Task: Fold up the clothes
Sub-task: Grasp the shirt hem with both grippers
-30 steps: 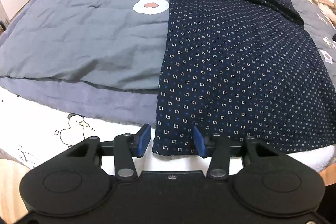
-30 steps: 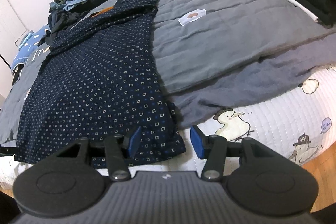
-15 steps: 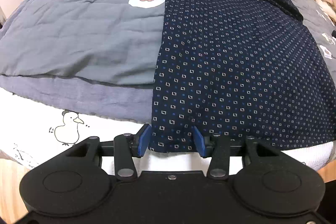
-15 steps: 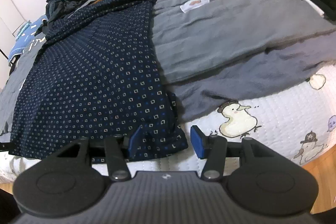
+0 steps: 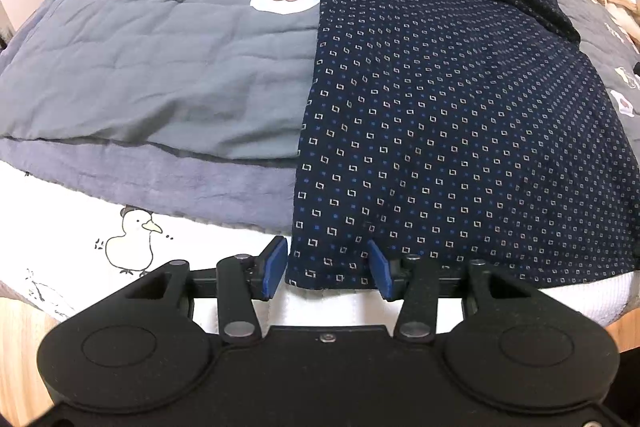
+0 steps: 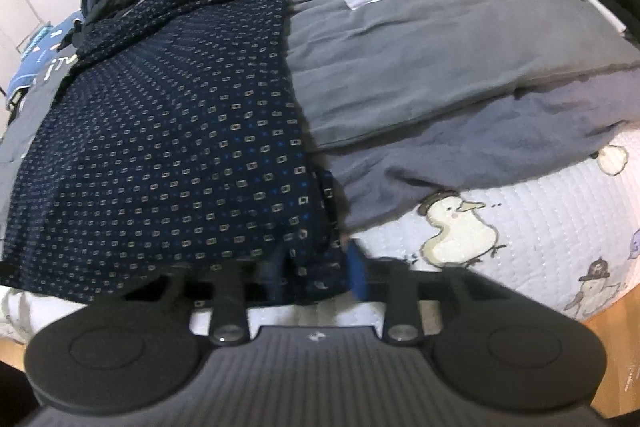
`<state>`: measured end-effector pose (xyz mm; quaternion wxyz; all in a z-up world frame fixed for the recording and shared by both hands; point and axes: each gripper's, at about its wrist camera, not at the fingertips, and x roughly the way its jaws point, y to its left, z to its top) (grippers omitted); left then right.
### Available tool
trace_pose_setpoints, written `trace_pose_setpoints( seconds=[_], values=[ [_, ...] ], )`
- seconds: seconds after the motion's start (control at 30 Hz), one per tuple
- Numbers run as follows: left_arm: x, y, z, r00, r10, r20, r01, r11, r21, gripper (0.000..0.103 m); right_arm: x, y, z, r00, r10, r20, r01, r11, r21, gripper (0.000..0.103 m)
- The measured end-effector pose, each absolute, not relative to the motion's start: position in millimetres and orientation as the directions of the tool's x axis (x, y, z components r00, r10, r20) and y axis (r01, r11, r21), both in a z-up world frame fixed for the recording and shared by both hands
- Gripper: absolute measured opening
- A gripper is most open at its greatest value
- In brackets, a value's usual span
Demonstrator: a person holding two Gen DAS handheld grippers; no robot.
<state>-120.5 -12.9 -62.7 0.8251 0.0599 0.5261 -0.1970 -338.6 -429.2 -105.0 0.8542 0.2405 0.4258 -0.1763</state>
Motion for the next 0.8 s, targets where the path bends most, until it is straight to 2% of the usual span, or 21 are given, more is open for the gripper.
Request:
trace_pose_setpoints(
  seconds=[0.07, 0.2, 0.23, 0.4, 0.63, 0.7, 0.77, 0.8],
  values=[
    [-121, -12, -62, 0.370, -0.263, -0.891, 0.384, 0.917, -0.111, 0.048, -341, -429, -102, 0.594, -0.091, -0.799, 0.500, 0.820, 0.279, 0.016],
    [-120, -9, -60, 0.376, -0.271, -0.886, 0.368, 0.921, -0.126, 0.065, -345, -430, -97, 0.624, -0.076, -0.778, 0.498, 0.806, 0.321, 0.016],
    [-120, -7, -58, 0.384, -0.276, -0.881, 0.360, 0.923, -0.132, 0.066, -346, -430, -96, 0.629, -0.072, -0.774, 0.499, 0.801, 0.331, 0.016],
    [-120, -5, -56, 0.368, -0.307, -0.878, 0.359, 0.918, -0.171, 0.066, -347, -432, -95, 0.639, -0.069, -0.766, 0.502, 0.791, 0.348, 0.016],
    [-120, -20, -73, 0.335, -0.227, -0.914, 0.375, 0.923, -0.092, 0.066, -345, -431, -94, 0.646, -0.062, -0.761, 0.502, 0.786, 0.362, 0.016],
    [-120, -23, -76, 0.337, -0.223, -0.915, 0.383, 0.920, -0.084, 0.062, -345, -432, -94, 0.646, -0.055, -0.761, 0.505, 0.778, 0.373, 0.016],
    [-120, -25, -78, 0.330, -0.237, -0.914, 0.392, 0.915, -0.096, 0.046, -345, -433, -94, 0.650, -0.048, -0.758, 0.507, 0.771, 0.386, 0.016],
    [-120, -23, -77, 0.331, -0.249, -0.910, 0.391, 0.914, -0.108, 0.030, -345, -433, -94, 0.653, -0.046, -0.756, 0.504, 0.771, 0.389, 0.016]
  ],
)
